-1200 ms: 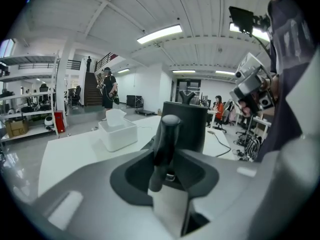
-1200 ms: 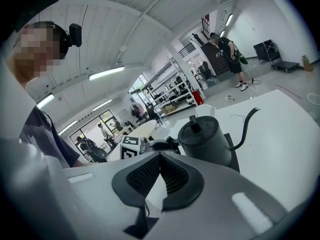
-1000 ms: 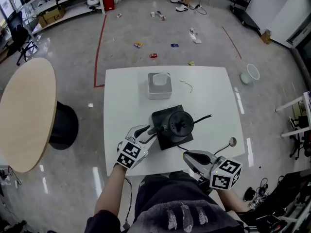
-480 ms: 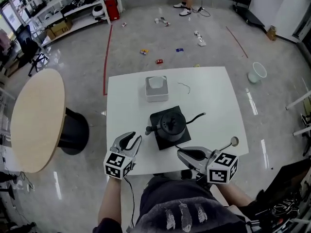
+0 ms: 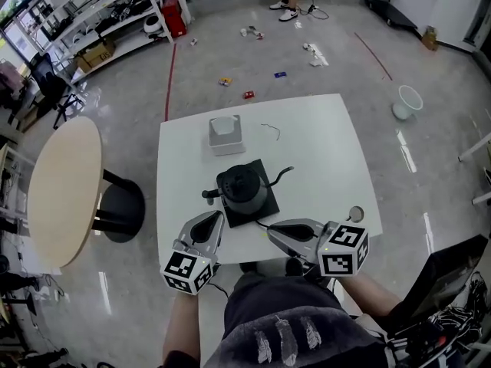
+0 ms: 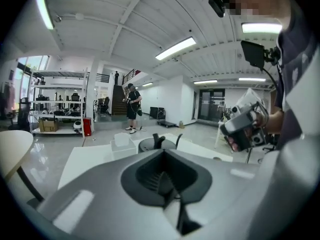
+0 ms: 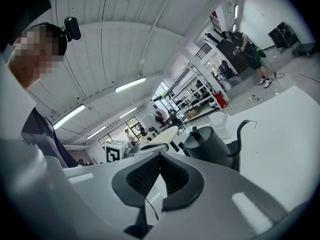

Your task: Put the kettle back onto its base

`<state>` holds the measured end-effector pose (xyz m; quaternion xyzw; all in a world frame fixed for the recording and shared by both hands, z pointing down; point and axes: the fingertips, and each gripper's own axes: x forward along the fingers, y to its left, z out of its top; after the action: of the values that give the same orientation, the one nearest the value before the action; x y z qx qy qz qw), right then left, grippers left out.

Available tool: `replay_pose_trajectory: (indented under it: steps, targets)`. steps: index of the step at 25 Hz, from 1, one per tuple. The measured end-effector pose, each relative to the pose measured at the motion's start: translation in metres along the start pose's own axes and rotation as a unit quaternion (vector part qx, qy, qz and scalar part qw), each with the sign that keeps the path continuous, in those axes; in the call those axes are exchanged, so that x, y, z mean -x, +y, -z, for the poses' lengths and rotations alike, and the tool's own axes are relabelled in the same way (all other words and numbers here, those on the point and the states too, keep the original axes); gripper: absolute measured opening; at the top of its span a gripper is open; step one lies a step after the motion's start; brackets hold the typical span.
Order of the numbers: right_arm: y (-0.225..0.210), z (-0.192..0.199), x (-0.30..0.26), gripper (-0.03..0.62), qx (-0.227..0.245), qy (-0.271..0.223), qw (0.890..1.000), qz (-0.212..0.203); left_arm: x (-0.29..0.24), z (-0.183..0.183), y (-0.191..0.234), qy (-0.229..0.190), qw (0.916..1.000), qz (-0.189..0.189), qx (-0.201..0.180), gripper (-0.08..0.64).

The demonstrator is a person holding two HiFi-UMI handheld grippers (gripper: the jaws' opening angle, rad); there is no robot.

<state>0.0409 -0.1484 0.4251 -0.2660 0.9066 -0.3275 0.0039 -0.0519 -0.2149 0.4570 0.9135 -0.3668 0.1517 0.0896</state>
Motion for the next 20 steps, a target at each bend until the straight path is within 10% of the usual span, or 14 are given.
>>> replay_pose_trajectory:
  steps: [20]
  targets:
    - [0.018, 0.022, 0.039, 0.000, -0.004, 0.038, 0.996, -0.082, 0.034, 0.004, -0.094, 0.047, 0.9968, -0.058, -0.030, 0.000]
